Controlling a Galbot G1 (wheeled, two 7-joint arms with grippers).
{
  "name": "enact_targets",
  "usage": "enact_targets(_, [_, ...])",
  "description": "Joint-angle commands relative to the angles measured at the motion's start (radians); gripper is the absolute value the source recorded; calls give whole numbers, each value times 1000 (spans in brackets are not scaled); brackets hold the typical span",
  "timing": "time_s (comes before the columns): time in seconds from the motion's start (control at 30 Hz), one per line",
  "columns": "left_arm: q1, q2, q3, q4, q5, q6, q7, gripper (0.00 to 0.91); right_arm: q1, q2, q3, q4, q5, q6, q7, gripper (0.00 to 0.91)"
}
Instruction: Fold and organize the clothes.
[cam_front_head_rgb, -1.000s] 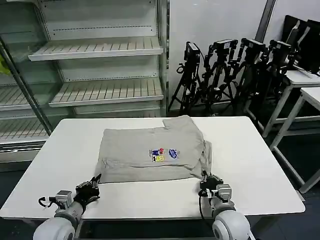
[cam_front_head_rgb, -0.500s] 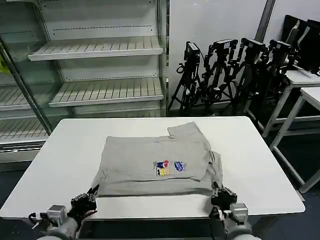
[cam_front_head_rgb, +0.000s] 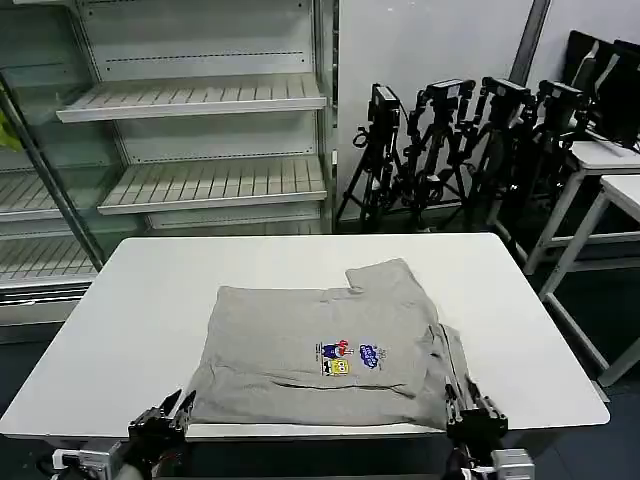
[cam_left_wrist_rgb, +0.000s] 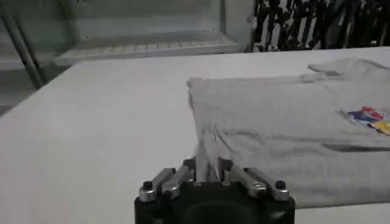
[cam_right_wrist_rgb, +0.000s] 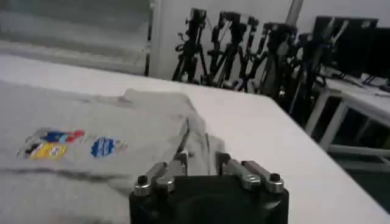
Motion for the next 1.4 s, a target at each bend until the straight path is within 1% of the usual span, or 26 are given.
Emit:
enact_targets(0.03, [-100,51,-32,-64,-85,2,-33,907,185,-51,40,-27,116,14,11,907])
enact_targets(0.07, [-129,59,-22,-51,-133,3,-34,907,220,-57,32,-62,130,6,17,907])
enact_targets(0.1, [-164,71,-5,-27,-158,6,-41,907,293,-66,11,-96,143,-6,28,907])
enact_targets(0.13, [-207,85,10,6,-180,6,-46,907,369,-74,-19,-162,156,-25,38,907])
enact_targets(0.17, [-243,103,24,42,-213,6,-56,907,399,-79,-44,-188,162,-32,39,907])
enact_targets(0.2, [-291,113,33,49,-231,6,-63,907,488,-80,-72,-243,167,-46,47,907])
enact_targets(0.23, [-368,134,54,143,-263,7,-77,907,552,-78,-117,-304,170,-63,58,907])
enact_targets(0.27, [-415,143,68,196,-265,6,-79,907,607,-79,-141,-356,171,-68,62,907])
enact_targets(0.3, [-449,149,89,217,-264,6,-81,907,641,-79,-152,-379,171,-71,59,907])
enact_targets(0.33, [-508,157,117,262,-260,6,-78,907,693,-76,-166,-436,175,-75,55,907])
enact_targets(0.4, [-551,165,145,328,-258,7,-72,907,771,-70,-192,-504,176,-80,48,907])
enact_targets(0.47, [-622,168,183,394,-250,8,-71,907,852,-71,-207,-588,172,-81,22,907])
enact_targets(0.63, [-781,175,281,503,-201,8,-63,907,961,-54,-239,-730,197,-81,18,907])
enact_targets(0.8, [-898,174,372,636,-171,8,-60,907,1056,-14,-270,-893,206,-81,20,907])
enact_targets(1.0, [-1007,143,468,767,-109,8,-60,907,1176,47,-288,-1076,207,-80,18,907])
enact_targets(1.1, [-1035,127,495,811,-94,8,-61,907,1224,73,-296,-1149,207,-80,13,907])
enact_targets(1.13, [-1043,123,501,820,-91,8,-60,907,1224,73,-296,-1149,207,-80,13,907])
enact_targets(1.2, [-1057,114,514,844,-82,8,-59,907,1247,93,-295,-1209,207,-80,10,907])
enact_targets(1.4, [-1058,102,538,881,-75,8,-51,907,1269,121,-289,-1286,212,-80,-4,907])
